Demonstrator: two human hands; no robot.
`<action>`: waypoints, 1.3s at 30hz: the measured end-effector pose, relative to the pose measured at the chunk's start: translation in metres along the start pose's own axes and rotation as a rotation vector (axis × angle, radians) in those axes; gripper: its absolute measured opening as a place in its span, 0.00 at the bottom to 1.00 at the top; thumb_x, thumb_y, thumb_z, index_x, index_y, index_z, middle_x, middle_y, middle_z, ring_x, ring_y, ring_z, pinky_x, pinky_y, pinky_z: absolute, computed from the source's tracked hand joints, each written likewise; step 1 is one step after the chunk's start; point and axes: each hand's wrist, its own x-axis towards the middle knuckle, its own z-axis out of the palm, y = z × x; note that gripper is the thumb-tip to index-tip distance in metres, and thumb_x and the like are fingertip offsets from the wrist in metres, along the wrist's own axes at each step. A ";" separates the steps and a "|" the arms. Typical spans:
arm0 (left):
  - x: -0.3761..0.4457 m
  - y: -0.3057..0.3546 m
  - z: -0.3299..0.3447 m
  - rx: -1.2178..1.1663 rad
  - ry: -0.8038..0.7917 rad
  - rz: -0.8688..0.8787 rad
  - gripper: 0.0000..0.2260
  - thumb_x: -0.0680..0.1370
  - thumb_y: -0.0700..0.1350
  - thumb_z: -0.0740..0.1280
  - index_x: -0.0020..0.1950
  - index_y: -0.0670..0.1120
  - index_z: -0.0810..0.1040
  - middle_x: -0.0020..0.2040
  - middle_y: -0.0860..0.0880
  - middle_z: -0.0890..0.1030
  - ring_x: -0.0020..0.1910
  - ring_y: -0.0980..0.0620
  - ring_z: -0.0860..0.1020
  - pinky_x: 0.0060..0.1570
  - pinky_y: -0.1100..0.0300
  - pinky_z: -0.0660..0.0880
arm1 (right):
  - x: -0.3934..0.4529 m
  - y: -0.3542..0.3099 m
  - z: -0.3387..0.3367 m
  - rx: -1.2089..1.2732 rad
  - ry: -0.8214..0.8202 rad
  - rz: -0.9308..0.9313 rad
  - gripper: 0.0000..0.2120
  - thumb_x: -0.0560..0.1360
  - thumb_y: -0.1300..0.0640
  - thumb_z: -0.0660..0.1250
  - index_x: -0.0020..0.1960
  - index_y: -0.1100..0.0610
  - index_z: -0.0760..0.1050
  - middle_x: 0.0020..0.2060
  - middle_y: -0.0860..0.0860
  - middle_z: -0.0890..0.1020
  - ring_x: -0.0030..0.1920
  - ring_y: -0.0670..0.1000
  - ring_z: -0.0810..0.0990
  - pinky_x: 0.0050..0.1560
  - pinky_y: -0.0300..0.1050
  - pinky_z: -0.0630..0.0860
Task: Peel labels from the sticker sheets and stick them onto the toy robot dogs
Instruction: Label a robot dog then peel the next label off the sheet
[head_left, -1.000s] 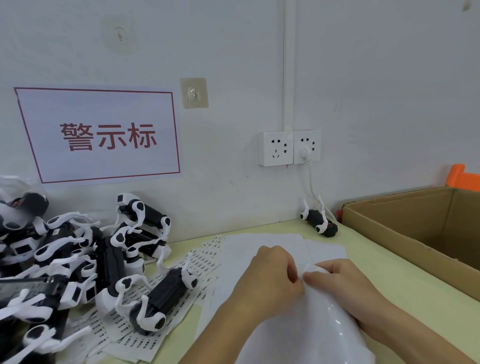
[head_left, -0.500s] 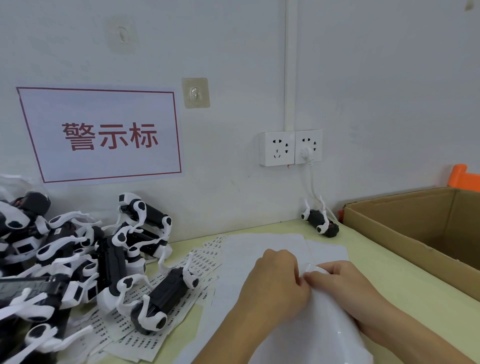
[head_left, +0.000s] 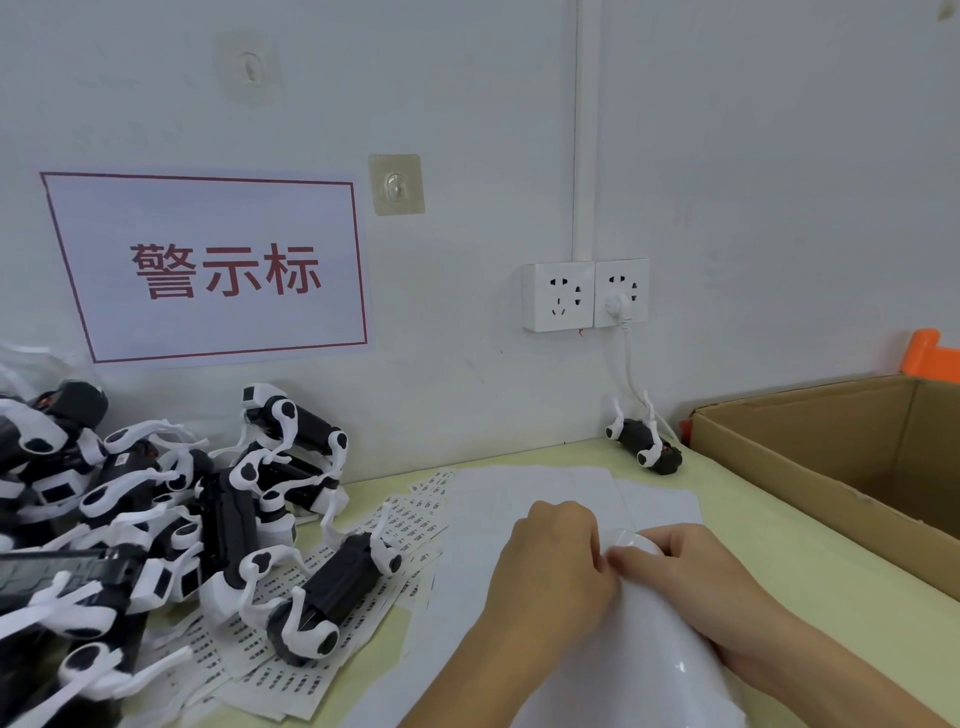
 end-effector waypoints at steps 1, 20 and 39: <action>-0.001 0.001 0.001 0.021 0.007 0.002 0.05 0.77 0.47 0.63 0.46 0.47 0.77 0.50 0.49 0.74 0.50 0.46 0.76 0.46 0.52 0.77 | 0.000 0.000 0.000 -0.006 -0.001 -0.001 0.16 0.76 0.54 0.68 0.34 0.62 0.74 0.31 0.54 0.74 0.33 0.51 0.72 0.38 0.46 0.67; 0.008 -0.016 -0.019 -0.542 -0.110 -0.091 0.06 0.73 0.35 0.68 0.40 0.42 0.83 0.35 0.44 0.84 0.33 0.50 0.81 0.47 0.46 0.83 | -0.006 -0.008 -0.002 0.009 -0.050 0.027 0.17 0.64 0.51 0.74 0.45 0.63 0.84 0.43 0.61 0.87 0.46 0.62 0.86 0.52 0.59 0.81; 0.002 0.000 -0.003 0.004 0.040 0.151 0.11 0.78 0.42 0.61 0.38 0.43 0.77 0.38 0.45 0.76 0.39 0.44 0.72 0.36 0.52 0.73 | 0.000 0.000 0.000 0.151 0.113 0.074 0.12 0.72 0.61 0.71 0.41 0.71 0.77 0.35 0.63 0.81 0.35 0.55 0.78 0.40 0.48 0.72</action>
